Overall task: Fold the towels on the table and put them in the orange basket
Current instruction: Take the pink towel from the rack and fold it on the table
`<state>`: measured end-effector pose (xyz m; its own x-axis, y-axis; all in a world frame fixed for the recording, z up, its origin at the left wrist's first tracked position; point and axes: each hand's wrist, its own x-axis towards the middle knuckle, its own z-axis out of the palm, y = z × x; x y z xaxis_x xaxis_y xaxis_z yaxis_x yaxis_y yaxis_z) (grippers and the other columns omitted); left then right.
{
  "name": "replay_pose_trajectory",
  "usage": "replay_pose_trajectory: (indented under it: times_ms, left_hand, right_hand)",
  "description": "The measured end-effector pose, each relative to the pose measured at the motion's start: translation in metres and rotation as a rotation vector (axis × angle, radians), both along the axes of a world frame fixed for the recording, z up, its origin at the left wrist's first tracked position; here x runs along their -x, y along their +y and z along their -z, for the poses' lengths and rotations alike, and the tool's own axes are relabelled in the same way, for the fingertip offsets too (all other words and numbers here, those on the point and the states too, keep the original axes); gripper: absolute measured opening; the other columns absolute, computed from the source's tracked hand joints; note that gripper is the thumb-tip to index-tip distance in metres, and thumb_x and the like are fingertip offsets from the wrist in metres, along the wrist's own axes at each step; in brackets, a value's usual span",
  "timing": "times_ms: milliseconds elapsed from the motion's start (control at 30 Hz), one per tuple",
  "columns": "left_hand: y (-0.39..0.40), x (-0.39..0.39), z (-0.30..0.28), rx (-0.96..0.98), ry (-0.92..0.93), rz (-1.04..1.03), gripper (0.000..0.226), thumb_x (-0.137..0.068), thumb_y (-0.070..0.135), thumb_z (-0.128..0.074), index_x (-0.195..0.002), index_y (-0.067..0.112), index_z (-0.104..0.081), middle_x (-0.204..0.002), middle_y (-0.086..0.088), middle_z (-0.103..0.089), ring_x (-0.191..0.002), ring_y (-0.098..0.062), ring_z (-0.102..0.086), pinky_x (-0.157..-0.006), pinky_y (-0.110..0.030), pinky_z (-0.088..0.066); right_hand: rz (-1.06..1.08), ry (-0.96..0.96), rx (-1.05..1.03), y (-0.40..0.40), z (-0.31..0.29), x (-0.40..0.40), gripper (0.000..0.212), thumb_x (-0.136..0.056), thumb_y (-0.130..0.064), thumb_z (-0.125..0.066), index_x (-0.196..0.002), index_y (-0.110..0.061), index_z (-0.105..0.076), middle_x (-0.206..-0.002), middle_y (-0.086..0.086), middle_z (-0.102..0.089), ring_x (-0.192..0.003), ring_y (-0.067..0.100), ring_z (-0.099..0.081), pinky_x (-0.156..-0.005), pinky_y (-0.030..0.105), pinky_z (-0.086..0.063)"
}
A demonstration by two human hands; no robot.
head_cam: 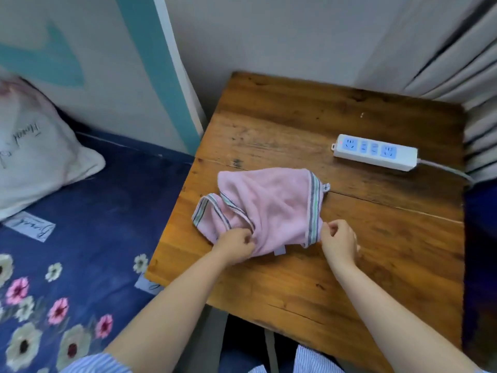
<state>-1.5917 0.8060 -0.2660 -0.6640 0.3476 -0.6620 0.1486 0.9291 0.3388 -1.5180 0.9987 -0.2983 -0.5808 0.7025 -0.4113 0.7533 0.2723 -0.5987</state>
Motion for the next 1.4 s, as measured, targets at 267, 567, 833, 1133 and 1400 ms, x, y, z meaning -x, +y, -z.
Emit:
replay_pose_trajectory:
  times_ms: [267, 567, 833, 1133, 1400]
  left_hand:
    - [0.009, 0.014, 0.01, -0.163, 0.023, -0.399, 0.037, -0.094, 0.029, -0.047, -0.065, 0.008, -0.055, -0.087, -0.022, -0.065, -0.08, -0.031, -0.055, -0.067, -0.032, -0.035]
    - [0.018, 0.024, 0.015, -0.261, -0.073, -0.694, 0.031, -0.088, 0.008, -0.048, -0.06, 0.003, -0.057, -0.065, -0.016, -0.057, -0.079, -0.032, -0.052, -0.07, -0.033, -0.038]
    - [-0.025, 0.044, -0.014, -0.517, 0.052, -0.665, 0.02, -0.09, 0.009, -0.05, -0.072, 0.01, -0.058, -0.061, 0.005, -0.05, -0.063, -0.012, -0.045, -0.048, -0.007, -0.036]
    - [-0.066, 0.078, -0.037, -0.584, 0.114, -0.706, 0.027, -0.088, 0.009, -0.045, -0.061, 0.013, -0.048, -0.058, 0.001, -0.047, -0.056, -0.01, -0.042, -0.052, -0.022, -0.033]
    - [-0.062, 0.134, -0.084, -0.875, 0.087, -1.01, 0.027, -0.094, 0.007, -0.037, -0.07, 0.012, -0.047, -0.067, -0.002, -0.052, -0.057, -0.01, -0.052, -0.049, -0.015, -0.047]
  right_hand:
    - [-0.123, -0.065, -0.29, -0.031, 0.006, -0.009, 0.024, -0.08, -0.028, -0.065, -0.094, -0.009, -0.059, -0.096, 0.008, -0.057, -0.097, 0.027, -0.049, -0.087, 0.037, -0.032]
    - [-0.133, -0.272, -0.373, -0.031, 0.014, -0.005, 0.025, -0.089, -0.025, -0.052, -0.099, -0.008, -0.067, -0.104, 0.013, -0.061, -0.101, 0.029, -0.047, -0.083, 0.033, -0.031]
    - [-0.09, -0.375, -0.275, -0.036, 0.011, 0.005, 0.023, -0.088, -0.022, -0.052, -0.104, -0.01, -0.063, -0.104, 0.014, -0.066, -0.1, 0.032, -0.058, -0.086, 0.033, -0.039]
    - [0.455, 0.133, 0.155, -0.013, -0.029, 0.016, 0.022, -0.087, -0.004, -0.05, -0.101, 0.002, -0.066, -0.1, 0.015, -0.064, -0.094, 0.032, -0.056, -0.071, 0.026, -0.037]
    - [0.828, 0.427, 0.433, 0.015, -0.115, 0.046, 0.031, -0.089, -0.011, -0.051, -0.12, -0.009, -0.055, -0.094, 0.004, -0.056, -0.084, 0.016, -0.052, -0.055, 0.021, -0.035]
